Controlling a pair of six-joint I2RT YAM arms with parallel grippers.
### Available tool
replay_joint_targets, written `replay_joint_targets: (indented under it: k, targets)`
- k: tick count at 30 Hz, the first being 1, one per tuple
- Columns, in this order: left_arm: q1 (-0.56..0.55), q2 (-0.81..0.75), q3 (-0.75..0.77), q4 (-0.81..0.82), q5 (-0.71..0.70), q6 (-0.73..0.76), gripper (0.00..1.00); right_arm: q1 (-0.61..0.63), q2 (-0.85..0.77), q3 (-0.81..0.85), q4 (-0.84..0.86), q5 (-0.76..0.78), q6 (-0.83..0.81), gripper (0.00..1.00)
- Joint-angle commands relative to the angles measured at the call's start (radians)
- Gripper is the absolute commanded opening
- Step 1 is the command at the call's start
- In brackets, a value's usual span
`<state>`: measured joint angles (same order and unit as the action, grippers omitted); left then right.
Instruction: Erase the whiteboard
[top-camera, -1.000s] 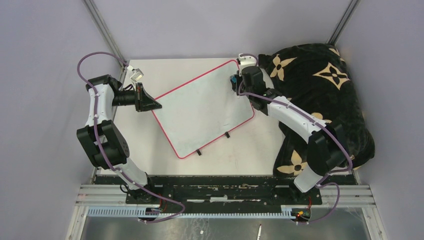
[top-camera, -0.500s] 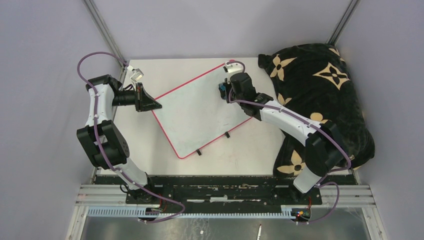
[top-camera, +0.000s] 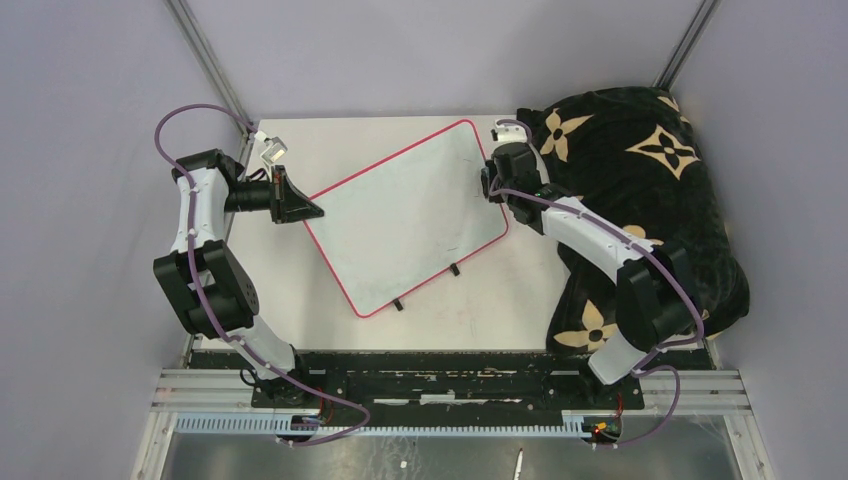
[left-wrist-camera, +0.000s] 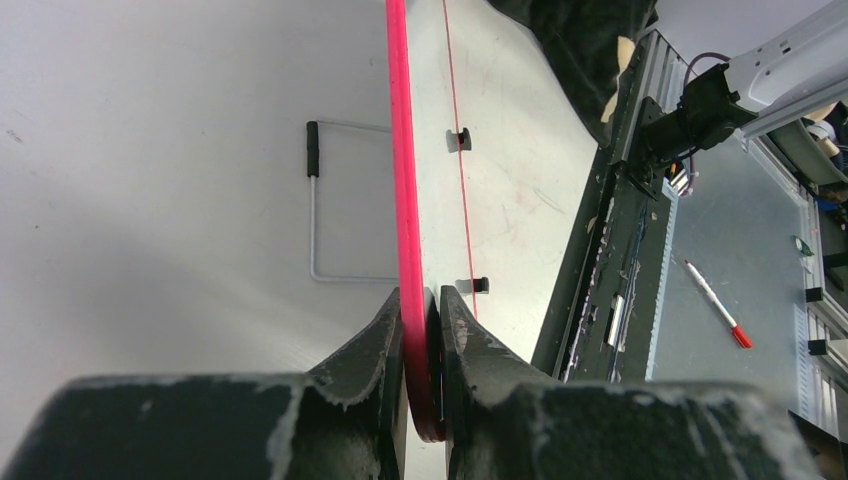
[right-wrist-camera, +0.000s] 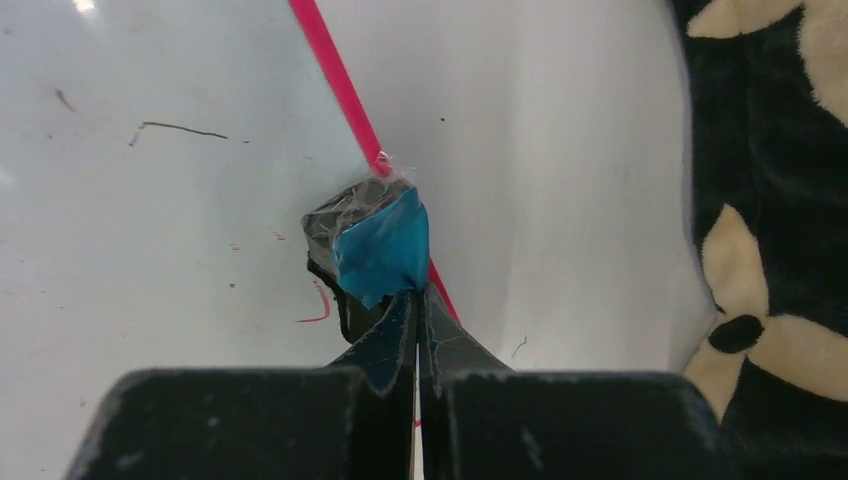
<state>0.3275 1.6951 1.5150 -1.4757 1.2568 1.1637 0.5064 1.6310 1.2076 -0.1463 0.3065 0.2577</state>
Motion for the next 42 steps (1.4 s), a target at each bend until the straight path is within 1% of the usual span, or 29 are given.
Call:
replay_joint_targets:
  k: [1,4,8,11,17,20,22,25,35,39,42]
  targets:
    - [-0.012,-0.036,-0.004,0.012,-0.054,0.035,0.03,-0.011,-0.049,-0.013,0.014,-0.003,0.019,0.01]
    - [-0.012,-0.038,-0.008,0.014,-0.054,0.039,0.03,-0.005,-0.064,-0.012,0.027,-0.06,0.039,0.01]
    - [-0.012,-0.036,-0.011,0.014,-0.053,0.039,0.03,0.034,-0.094,-0.019,0.043,-0.078,0.042,0.01]
    - [-0.012,-0.036,-0.011,0.013,-0.048,0.04,0.03,0.059,-0.09,-0.01,0.046,-0.082,0.041,0.01]
    - [-0.012,-0.038,-0.011,0.014,-0.05,0.039,0.03,0.101,-0.07,0.001,0.084,-0.14,0.044,0.01]
    - [-0.011,-0.038,-0.01,0.014,-0.049,0.037,0.03,0.11,-0.046,0.017,0.068,-0.095,0.035,0.01]
    - [-0.012,-0.041,-0.01,0.013,-0.051,0.037,0.03,0.107,-0.027,0.031,0.038,-0.027,0.024,0.01]
    - [-0.013,-0.04,-0.009,0.013,-0.054,0.037,0.03,0.083,-0.014,0.031,0.008,0.024,0.025,0.01]
    - [-0.012,-0.034,-0.007,0.014,-0.054,0.039,0.03,0.04,-0.062,-0.019,-0.042,0.172,0.023,0.01]
    - [-0.012,-0.033,-0.011,0.014,-0.055,0.043,0.03,0.038,-0.076,-0.026,-0.041,0.16,0.025,0.01]
    - [-0.012,-0.03,-0.009,0.013,-0.053,0.042,0.03,0.037,-0.068,-0.027,-0.016,0.075,0.041,0.01]
